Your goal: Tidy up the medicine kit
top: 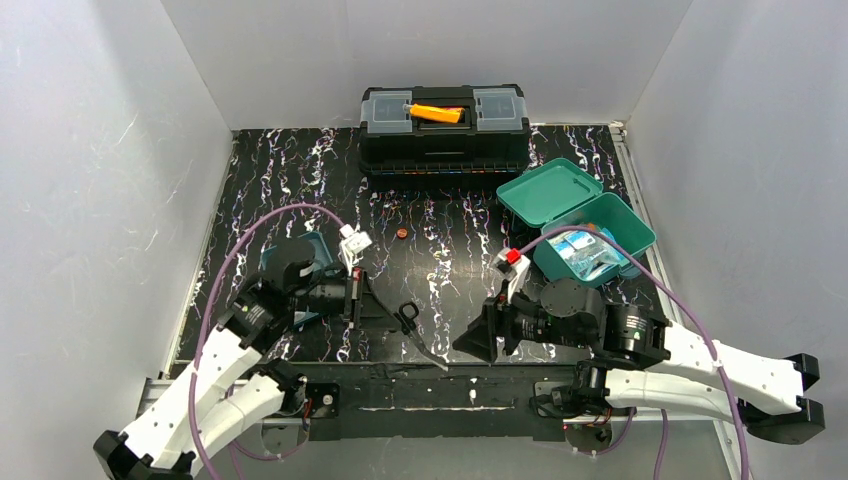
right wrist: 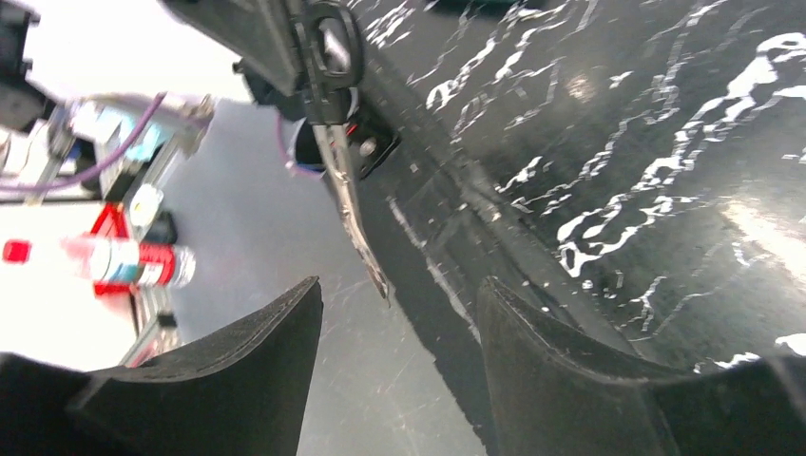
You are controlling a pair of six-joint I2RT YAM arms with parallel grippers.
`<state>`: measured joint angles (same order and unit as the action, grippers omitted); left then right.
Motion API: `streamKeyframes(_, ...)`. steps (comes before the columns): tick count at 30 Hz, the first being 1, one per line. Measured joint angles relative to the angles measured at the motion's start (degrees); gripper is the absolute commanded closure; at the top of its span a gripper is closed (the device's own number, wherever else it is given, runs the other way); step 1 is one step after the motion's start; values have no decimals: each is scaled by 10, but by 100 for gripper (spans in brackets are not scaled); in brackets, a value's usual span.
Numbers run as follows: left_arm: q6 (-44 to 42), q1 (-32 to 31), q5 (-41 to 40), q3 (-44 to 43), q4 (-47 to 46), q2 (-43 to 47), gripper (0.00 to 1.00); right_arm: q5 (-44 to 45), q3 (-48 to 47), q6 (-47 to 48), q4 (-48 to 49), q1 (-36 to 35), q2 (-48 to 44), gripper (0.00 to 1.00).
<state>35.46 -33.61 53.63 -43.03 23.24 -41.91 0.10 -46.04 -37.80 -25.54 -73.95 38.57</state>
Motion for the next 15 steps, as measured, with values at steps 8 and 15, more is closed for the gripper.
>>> streamKeyframes(8, 189, 0, -126, 89, -155, 92, 100, 118, 23, -52, 23, 0, -18, 29)
streamKeyframes(15, 315, 0, -199, 132, -223, 149, 100, 140, 65, -89, 87, 0, -20, 27)
